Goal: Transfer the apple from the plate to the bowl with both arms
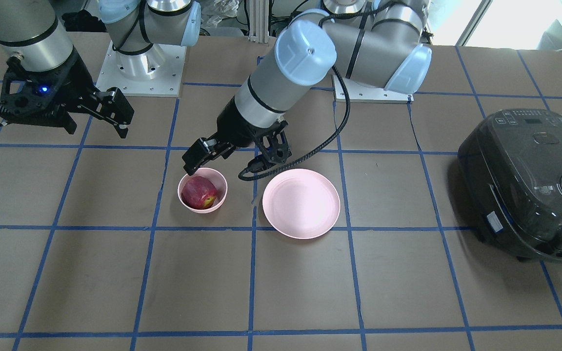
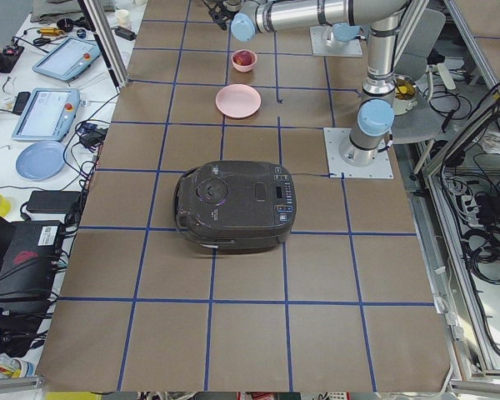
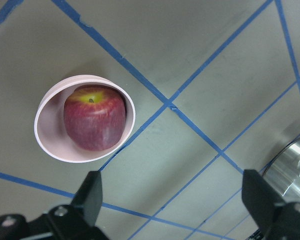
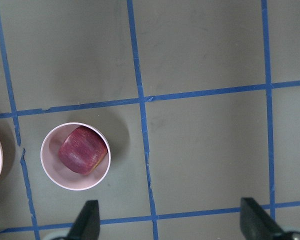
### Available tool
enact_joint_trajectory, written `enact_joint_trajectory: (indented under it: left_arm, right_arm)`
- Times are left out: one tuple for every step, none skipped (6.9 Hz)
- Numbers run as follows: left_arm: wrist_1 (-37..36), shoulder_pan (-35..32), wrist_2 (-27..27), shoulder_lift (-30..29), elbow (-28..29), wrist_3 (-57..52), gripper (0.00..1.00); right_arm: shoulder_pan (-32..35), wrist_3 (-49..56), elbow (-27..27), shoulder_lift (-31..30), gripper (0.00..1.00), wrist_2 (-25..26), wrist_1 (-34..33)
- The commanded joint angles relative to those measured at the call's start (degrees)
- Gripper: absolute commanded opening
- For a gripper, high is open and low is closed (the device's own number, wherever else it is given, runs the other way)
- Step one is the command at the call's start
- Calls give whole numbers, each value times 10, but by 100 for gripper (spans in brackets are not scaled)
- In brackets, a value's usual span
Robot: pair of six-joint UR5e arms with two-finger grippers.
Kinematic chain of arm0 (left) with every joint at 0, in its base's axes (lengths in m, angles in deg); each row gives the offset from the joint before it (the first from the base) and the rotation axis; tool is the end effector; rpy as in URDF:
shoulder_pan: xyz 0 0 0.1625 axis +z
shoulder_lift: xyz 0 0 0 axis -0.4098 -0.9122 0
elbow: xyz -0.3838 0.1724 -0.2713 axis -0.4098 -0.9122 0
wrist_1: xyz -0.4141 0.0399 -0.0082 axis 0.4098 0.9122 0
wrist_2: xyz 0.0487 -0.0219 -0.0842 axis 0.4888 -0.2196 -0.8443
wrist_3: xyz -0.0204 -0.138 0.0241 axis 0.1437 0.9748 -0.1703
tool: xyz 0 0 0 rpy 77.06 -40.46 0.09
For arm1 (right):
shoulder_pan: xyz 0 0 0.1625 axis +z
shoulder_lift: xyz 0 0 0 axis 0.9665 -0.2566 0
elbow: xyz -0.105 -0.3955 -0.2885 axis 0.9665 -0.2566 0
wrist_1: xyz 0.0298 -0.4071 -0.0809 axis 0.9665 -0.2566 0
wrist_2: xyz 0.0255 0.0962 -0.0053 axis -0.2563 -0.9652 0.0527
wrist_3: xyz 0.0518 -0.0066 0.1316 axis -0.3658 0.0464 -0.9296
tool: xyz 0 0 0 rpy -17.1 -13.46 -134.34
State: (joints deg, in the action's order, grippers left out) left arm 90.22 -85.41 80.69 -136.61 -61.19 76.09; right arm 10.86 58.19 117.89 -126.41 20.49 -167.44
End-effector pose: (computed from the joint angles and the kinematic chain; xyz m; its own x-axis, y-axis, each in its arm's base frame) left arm -0.3975 -0.5217 0.4395 -0.6205 -0.6677 0.4113 -0.5925 0.7427 0.3119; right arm 0.1017 -0.4883 0.4970 -0.9962 0.0855 -0.0162 0.0852 0.9962 0.0181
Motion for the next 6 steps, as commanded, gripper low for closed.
enact_joint_trajectory:
  left_arm:
    - [225, 11, 84, 73, 60, -111, 100]
    - [297, 43, 136, 91, 69, -203, 100]
    - [305, 75, 234, 101, 62, -380, 100]
    - [302, 86, 311, 111, 62, -491, 100]
    - [292, 98, 330, 115, 63, -537, 100]
    - [261, 120, 330, 115, 62, -578, 100]
  right_arm:
    - [3, -2, -2, 3, 100, 0, 30]
    - [3, -3, -7, 1, 100, -1, 23]
    - [3, -4, -16, 0, 100, -1, 17]
    - [3, -4, -30, 1, 100, 0, 17]
    - [3, -4, -43, 0, 100, 6, 17]
    - [3, -4, -46, 1, 100, 5, 16]
